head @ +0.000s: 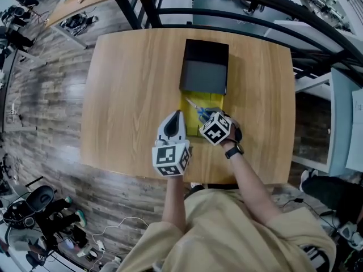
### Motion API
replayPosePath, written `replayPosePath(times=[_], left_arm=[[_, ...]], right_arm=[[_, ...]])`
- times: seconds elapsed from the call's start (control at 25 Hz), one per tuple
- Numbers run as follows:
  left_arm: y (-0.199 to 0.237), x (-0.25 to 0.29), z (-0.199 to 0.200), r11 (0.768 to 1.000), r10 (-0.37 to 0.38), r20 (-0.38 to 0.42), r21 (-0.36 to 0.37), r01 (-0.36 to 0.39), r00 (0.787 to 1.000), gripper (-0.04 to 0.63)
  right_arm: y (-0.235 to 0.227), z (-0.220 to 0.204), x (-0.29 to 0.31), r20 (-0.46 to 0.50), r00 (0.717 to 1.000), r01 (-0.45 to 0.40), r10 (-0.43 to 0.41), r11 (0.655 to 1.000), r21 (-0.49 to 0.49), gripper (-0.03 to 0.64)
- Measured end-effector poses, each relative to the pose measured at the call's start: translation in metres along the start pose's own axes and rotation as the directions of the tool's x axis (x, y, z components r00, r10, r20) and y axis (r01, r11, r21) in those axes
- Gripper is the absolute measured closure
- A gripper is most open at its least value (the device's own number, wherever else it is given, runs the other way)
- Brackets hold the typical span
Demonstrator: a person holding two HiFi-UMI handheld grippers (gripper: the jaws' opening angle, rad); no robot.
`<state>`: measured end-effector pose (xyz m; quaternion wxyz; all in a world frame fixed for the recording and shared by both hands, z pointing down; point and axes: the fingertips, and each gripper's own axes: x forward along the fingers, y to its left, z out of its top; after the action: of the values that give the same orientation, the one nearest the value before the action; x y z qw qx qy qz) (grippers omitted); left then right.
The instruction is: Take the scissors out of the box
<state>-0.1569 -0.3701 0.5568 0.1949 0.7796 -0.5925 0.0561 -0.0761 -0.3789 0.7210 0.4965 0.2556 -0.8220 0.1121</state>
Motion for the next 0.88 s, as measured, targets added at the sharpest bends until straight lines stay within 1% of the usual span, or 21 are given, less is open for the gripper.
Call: replayPosePath(times=[0.16, 0.24, 0.32, 0.44, 0.56, 0.68, 0.88], left_arm=[[-0.011, -0.019, 0.010, 0.999, -0.007, 0.023, 0.035, 0.006, 1.000, 0.586], [-0.017, -0.029, 0.014, 0.999, 0.001, 0.037, 0.052, -0.002, 0.999, 0.586], [-0.025, -0.037, 0.018, 0.998, 0.001, 0.056, 0.061, -0.004, 0.998, 0.586], [-0.038, -0.057, 0.024, 0.997, -0.017, 0.078, 0.081, 0.011, 0.997, 0.586], [-0.049, -0.078, 0.033, 0.993, -0.032, 0.094, 0.114, 0.021, 0.995, 0.586], [-0.062, -0.093, 0.049, 0.987, -0.056, 0.125, 0.154, 0.036, 0.991, 0.584], [-0.084, -0.123, 0.074, 0.979, -0.087, 0.191, 0.199, 0.048, 0.978, 0.586]], right_arm=[[0.003, -0.003, -0.033, 0.065, 0.996, 0.049, -0.054, 0.996, 0.072, 0.534], [0.005, -0.003, -0.052, 0.114, 0.991, 0.052, -0.066, 0.991, 0.124, 0.534], [0.005, -0.004, -0.072, 0.166, 0.982, 0.059, -0.088, 0.984, 0.170, 0.534], [0.011, -0.003, -0.106, 0.232, 0.961, 0.102, -0.153, 0.970, 0.220, 0.534], [0.016, 0.002, -0.141, 0.291, 0.928, 0.167, -0.234, 0.956, 0.240, 0.534], [0.019, 0.011, -0.179, 0.355, 0.884, 0.215, -0.306, 0.938, 0.274, 0.534], [0.031, 0.025, -0.244, 0.468, 0.796, 0.263, -0.382, 0.917, 0.301, 0.534]])
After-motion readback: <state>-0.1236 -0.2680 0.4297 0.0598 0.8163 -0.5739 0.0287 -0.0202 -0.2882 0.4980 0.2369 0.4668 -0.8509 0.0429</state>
